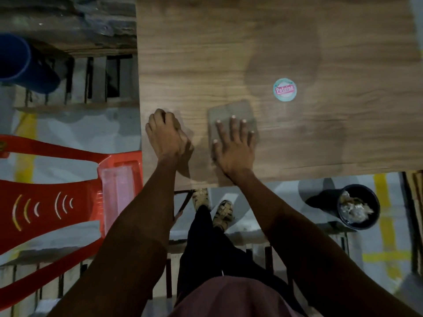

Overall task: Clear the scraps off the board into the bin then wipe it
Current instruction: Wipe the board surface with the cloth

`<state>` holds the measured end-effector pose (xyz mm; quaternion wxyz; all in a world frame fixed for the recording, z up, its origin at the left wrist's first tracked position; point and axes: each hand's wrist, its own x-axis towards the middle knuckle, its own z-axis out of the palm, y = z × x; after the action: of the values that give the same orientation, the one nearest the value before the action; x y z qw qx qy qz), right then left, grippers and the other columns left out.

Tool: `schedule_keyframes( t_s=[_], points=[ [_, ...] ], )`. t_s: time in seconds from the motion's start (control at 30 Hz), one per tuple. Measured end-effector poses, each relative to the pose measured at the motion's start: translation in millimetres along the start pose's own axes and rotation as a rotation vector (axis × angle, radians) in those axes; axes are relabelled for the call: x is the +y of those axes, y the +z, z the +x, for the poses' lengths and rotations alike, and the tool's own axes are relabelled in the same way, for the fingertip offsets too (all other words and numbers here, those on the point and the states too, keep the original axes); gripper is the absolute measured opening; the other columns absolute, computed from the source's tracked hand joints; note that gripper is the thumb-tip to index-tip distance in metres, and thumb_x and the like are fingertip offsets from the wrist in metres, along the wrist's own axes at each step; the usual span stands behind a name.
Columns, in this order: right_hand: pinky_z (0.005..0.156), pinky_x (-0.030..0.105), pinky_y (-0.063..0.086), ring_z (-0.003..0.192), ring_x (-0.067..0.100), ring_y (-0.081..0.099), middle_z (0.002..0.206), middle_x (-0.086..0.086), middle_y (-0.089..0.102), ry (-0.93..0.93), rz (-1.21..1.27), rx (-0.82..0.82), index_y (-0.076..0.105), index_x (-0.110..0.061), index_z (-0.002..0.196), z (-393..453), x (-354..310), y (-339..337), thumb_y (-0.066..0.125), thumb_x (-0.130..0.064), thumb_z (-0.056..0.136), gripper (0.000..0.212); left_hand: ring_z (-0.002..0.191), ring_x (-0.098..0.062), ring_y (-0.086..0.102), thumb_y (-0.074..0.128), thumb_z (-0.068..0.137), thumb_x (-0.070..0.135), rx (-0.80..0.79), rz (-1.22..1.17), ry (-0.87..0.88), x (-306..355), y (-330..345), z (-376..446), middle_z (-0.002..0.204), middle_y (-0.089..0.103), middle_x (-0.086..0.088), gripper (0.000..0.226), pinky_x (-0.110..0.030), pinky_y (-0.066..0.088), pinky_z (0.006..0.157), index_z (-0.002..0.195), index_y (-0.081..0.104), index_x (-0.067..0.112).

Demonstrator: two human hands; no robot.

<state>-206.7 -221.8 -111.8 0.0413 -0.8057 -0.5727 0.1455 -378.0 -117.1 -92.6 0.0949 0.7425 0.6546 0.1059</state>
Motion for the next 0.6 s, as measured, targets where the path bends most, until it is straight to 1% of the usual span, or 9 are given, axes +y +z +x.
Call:
schedule_keyframes(
  t_s=[0.1,0.17,0.23,0.3,0.33,0.37,0.43,0.53,0.6],
  points=[
    [0.125,0.062,0.007,0.159,0.039,0.0,0.173,0.01,0.0,0.314,0.061,0.044,0.008,-0.038,0.164,29.3,-8.1,-6.3,0.018,-0.055,0.105,0.062,0.116,-0.039,0.051,0.04,0.075,0.028,0.021,-0.032,0.032,1.3,0.6,25.1,0.126,0.055,-0.02,0.049,-0.047,0.038,0.099,0.113,0.06,0.005],
    [0.125,0.063,0.003,0.159,0.04,-0.005,0.173,0.011,-0.007,0.368,0.087,0.018,0.003,-0.036,0.164,37.3,-29.8,-4.6,0.015,-0.055,0.105,0.063,0.117,-0.04,0.05,0.047,0.076,0.028,-0.001,-0.011,0.023,4.6,1.9,44.1,0.127,0.054,-0.021,0.047,-0.048,0.038,0.1,0.116,0.059,0.005],
    [0.124,0.062,-0.002,0.158,0.039,-0.008,0.173,0.011,-0.009,0.154,0.052,-0.034,0.001,-0.035,0.164,36.8,-51.0,-0.3,0.013,-0.056,0.105,0.064,0.12,-0.04,0.049,0.053,0.076,0.026,-0.041,0.014,0.012,9.9,0.5,64.3,0.13,0.053,-0.021,0.048,-0.048,0.036,0.102,0.118,0.058,0.004],
    [0.124,0.061,0.002,0.159,0.038,-0.004,0.174,0.01,-0.002,-0.126,-0.022,-0.051,0.006,-0.036,0.164,40.6,-54.4,0.8,0.015,-0.056,0.105,0.063,0.123,-0.04,0.047,0.056,0.078,0.024,-0.082,0.02,0.009,13.3,-0.5,85.8,0.133,0.052,-0.022,0.047,-0.047,0.033,0.104,0.12,0.057,0.003],
    [0.125,0.061,0.006,0.159,0.037,-0.001,0.174,0.009,0.001,-0.183,-0.038,-0.041,0.009,-0.036,0.164,49.2,-47.8,-0.7,0.018,-0.056,0.105,0.063,0.124,-0.04,0.047,0.054,0.078,0.024,-0.093,0.02,0.011,13.5,-1.2,96.5,0.135,0.051,-0.021,0.048,-0.047,0.032,0.105,0.121,0.057,0.003],
    [0.125,0.061,0.009,0.159,0.036,0.001,0.174,0.008,0.003,-0.169,-0.045,-0.023,0.011,-0.037,0.164,59.4,-39.7,-2.4,0.021,-0.055,0.105,0.063,0.125,-0.039,0.047,0.051,0.077,0.025,-0.095,0.012,0.015,12.2,-1.5,107.0,0.136,0.051,-0.02,0.049,-0.047,0.033,0.106,0.121,0.057,0.004],
    [0.125,0.06,0.012,0.159,0.037,0.007,0.173,0.007,0.009,0.046,-0.039,0.042,0.016,-0.038,0.163,83.5,-24.1,-7.5,0.026,-0.055,0.104,0.062,0.126,-0.039,0.047,0.042,0.073,0.026,-0.082,-0.029,0.045,9.0,0.3,126.0,0.135,0.051,-0.019,0.052,-0.046,0.033,0.108,0.118,0.058,0.005],
    [0.123,0.063,0.012,0.158,0.039,0.008,0.173,0.009,0.009,0.381,0.028,0.092,0.016,-0.039,0.163,119.9,-23.4,-16.2,0.021,-0.056,0.103,0.063,0.123,-0.037,0.048,0.033,0.071,0.028,-0.056,-0.073,0.097,9.6,5.7,143.7,0.133,0.053,-0.017,0.056,-0.045,0.033,0.106,0.116,0.059,0.007],
    [0.123,0.065,0.01,0.158,0.04,0.004,0.173,0.01,0.004,0.413,0.042,0.069,0.012,-0.038,0.163,132.8,-42.8,-16.8,0.019,-0.056,0.103,0.064,0.123,-0.036,0.048,0.039,0.072,0.026,-0.048,-0.071,0.077,14.5,7.8,148.0,0.132,0.053,-0.016,0.051,-0.045,0.033,0.106,0.115,0.058,0.008]
  ],
)
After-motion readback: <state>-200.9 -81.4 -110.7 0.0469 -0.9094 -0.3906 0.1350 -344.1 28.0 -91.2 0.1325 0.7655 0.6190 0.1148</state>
